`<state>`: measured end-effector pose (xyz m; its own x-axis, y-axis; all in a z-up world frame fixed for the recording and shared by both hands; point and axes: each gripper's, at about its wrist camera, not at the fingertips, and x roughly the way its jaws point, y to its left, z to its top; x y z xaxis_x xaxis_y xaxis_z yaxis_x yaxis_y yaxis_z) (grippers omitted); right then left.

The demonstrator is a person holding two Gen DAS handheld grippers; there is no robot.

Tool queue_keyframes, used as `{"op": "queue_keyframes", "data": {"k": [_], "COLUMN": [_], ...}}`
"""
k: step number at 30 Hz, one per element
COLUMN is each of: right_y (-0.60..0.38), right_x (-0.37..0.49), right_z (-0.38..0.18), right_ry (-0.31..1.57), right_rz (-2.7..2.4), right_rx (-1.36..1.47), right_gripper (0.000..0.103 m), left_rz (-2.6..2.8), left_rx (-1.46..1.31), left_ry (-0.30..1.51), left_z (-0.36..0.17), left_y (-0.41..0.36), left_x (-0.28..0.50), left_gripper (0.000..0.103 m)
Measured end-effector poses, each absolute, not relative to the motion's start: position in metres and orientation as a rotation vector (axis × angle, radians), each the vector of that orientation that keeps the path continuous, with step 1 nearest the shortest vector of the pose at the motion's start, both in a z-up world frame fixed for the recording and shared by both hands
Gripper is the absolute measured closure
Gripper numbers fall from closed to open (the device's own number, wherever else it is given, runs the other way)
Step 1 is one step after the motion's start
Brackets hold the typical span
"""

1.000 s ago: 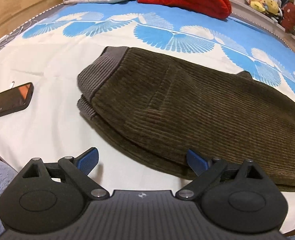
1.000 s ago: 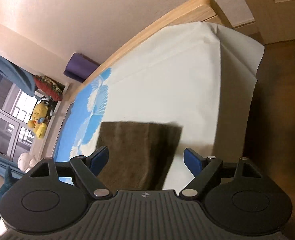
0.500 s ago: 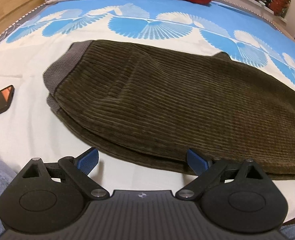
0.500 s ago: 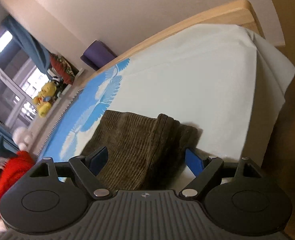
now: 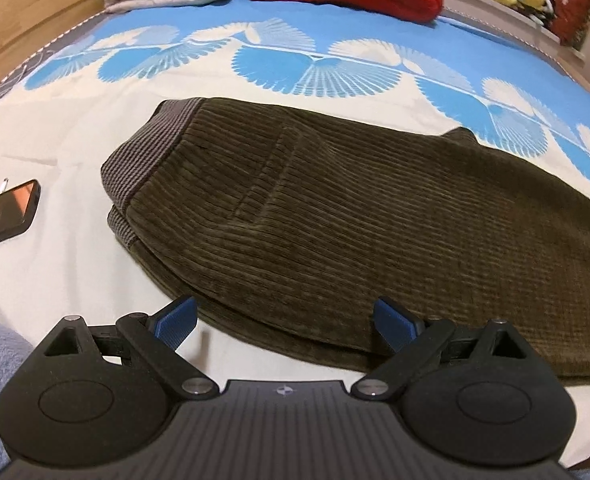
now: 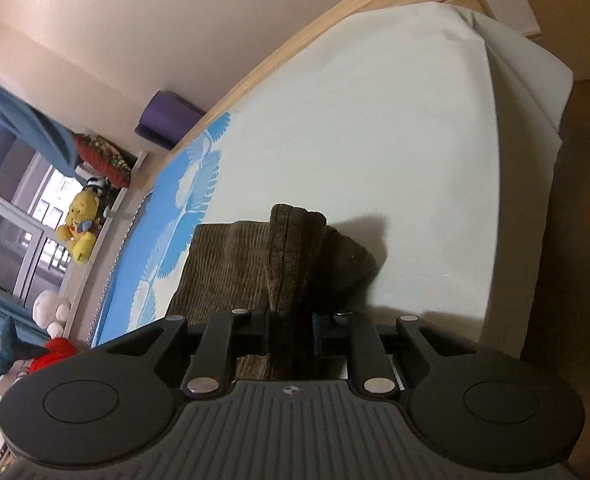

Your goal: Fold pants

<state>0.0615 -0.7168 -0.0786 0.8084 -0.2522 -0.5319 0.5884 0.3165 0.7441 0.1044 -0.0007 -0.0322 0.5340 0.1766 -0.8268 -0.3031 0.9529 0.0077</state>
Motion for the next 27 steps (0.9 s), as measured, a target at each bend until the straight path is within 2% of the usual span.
{"op": "queue_keyframes", "data": {"k": [5, 9, 12, 15, 19, 23, 27], "right_y": [-0.717, -0.702, -0.675, -0.617, -0.477, -0.327, -0.231], "right_x": [0.075, 0.101, 0.127, 0.162, 0.202, 0.203, 0.172], "right_z": [-0.071, -0.042, -0.002, 0.049, 0.095, 0.075, -0.016], "right_ry": [0.402, 0.533, 0.527, 0.496, 0.439, 0.438, 0.633], "right_rz": [-0.626, -0.719, -0.71, -0.607, -0.328, 0.057, 0.438], "right_rx": [1.114, 0.924, 0.747, 0.496, 0.12, -0.203, -0.49], "right_gripper": [0.086, 0.087, 0.087, 0.088, 0.088, 0.088, 0.088], "left_rz": [0.282, 0.275, 0.268, 0.252, 0.238, 0.226, 0.237], "left_rx": [-0.152, -0.172, -0.188, -0.219, -0.256, -0.279, -0.283], "left_ry": [0.971, 0.963, 0.952, 0.932, 0.902, 0.901, 0.912], "left_z": [-0.034, -0.03, -0.023, -0.015, -0.008, -0.011, -0.025], "left_y": [0.003, 0.009, 0.017, 0.025, 0.034, 0.042, 0.052], "left_x": [0.106, 0.111, 0.118, 0.124, 0.128, 0.122, 0.113], "left_gripper": [0.006, 0.006, 0.006, 0.006, 0.006, 0.006, 0.006]}}
